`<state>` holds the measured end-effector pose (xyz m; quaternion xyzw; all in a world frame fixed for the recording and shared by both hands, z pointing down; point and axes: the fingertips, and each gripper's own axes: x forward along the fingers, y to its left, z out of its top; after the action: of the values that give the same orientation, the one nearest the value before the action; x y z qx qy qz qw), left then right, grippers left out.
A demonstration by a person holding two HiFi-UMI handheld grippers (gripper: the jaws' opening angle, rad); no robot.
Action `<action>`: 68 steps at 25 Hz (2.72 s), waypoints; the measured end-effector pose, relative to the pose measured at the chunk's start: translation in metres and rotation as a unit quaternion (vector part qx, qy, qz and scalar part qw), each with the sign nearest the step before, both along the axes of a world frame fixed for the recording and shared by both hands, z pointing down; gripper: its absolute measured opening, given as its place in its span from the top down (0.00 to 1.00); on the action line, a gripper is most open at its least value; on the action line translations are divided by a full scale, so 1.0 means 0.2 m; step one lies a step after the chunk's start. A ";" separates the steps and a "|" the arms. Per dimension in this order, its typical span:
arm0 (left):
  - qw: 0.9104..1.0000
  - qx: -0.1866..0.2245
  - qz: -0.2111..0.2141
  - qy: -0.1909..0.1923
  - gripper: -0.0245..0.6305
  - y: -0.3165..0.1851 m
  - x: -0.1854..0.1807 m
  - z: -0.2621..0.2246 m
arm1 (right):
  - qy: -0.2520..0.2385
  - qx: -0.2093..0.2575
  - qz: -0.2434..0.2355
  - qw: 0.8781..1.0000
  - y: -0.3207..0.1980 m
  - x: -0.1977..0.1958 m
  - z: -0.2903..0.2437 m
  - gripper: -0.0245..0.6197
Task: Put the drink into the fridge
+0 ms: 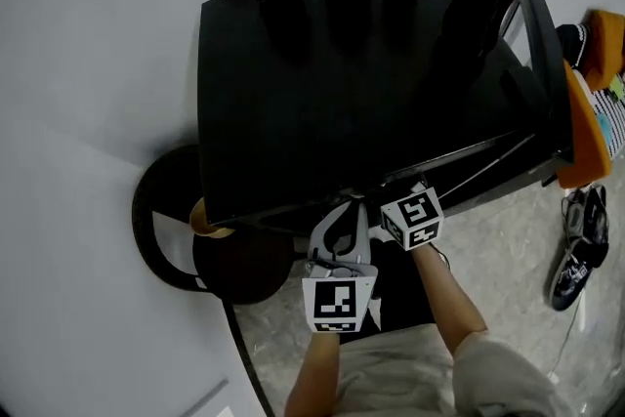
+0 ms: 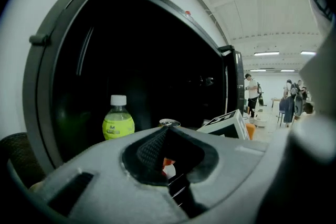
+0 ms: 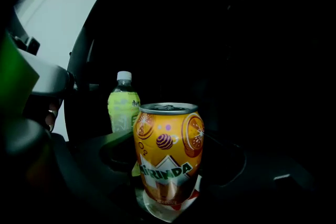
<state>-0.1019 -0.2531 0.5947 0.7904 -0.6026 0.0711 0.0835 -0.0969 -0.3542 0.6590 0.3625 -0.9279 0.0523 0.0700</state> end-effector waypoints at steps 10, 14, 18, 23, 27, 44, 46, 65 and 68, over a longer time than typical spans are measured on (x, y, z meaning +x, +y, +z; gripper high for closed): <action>1.000 -0.013 -0.009 0.015 0.95 -0.10 -0.04 0.18 | 0.015 0.007 -0.021 1.000 -0.07 -0.07 0.13 0.48; 1.000 -0.014 -0.013 0.015 0.95 -0.09 -0.07 0.19 | 0.030 0.010 -0.031 0.999 -0.05 -0.10 0.16 0.48; 1.000 -0.014 -0.019 0.015 0.95 -0.06 -0.09 0.21 | 0.030 0.013 -0.034 0.999 -0.03 -0.13 0.20 0.48; 0.999 -0.021 -0.027 0.013 0.95 -0.01 -0.11 0.19 | 0.019 0.013 -0.022 0.999 -0.04 -0.12 0.21 0.48; 0.999 -0.026 -0.030 0.015 0.95 0.04 -0.10 0.04 | 0.033 -0.031 -0.003 0.999 0.01 -0.01 0.18 0.48; 0.996 -0.026 -0.084 0.017 0.95 0.64 -0.09 -1.01 | -0.010 -0.024 0.109 0.994 0.76 0.46 -1.04 0.78; 0.995 -0.034 -0.091 -0.005 0.95 0.66 -0.10 -1.06 | -0.003 -0.024 0.105 0.994 0.80 0.44 -1.11 0.83; 0.996 -0.037 -0.056 -0.052 0.95 0.49 0.20 -1.20 | -0.018 -0.002 0.102 0.995 0.79 0.64 -1.61 0.95; 0.997 -0.039 -0.045 -0.053 0.95 0.30 0.26 -1.26 | -0.025 0.021 0.094 0.995 0.59 0.66 -1.77 0.95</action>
<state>-0.0499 -0.1933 0.3428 0.7535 -0.6382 0.1325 0.0857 0.0345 -0.2357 0.3050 0.4484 -0.8919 0.0477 0.0340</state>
